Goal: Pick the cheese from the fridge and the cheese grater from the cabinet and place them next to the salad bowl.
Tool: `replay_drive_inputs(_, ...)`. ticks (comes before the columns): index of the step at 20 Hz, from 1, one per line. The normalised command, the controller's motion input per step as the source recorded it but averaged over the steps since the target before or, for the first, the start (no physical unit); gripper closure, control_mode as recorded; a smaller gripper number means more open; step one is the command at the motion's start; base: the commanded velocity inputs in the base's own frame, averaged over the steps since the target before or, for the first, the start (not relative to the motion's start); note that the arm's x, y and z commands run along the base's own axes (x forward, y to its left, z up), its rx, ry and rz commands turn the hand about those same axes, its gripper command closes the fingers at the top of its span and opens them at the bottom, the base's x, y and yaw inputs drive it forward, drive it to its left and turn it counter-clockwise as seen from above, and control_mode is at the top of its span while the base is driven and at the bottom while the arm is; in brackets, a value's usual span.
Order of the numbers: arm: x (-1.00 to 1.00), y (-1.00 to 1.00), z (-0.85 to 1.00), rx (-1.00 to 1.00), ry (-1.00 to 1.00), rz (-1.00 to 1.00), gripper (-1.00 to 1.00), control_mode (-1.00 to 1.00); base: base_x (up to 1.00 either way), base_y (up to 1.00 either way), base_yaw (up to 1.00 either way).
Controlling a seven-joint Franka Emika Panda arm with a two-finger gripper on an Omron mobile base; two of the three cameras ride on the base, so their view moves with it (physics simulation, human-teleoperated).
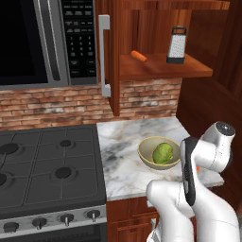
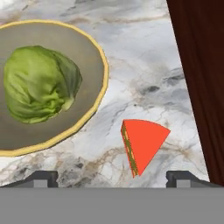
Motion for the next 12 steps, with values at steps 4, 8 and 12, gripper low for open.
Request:
replay_drive_inputs(4,-0.28,0.39,0.58,-0.07,0.00,-0.04,-1.00,-1.00,0.00,0.00,0.00)
replay_drive_inputs(8,-0.21,0.10,0.81,-0.02,0.01,-0.07,-1.00,-1.00,0.00,0.00,0.00)
replay_drive_inputs(12,-0.18,0.02,0.93,0.00,0.00,-0.07,-1.00,-1.00,0.00,0.00,0.00)
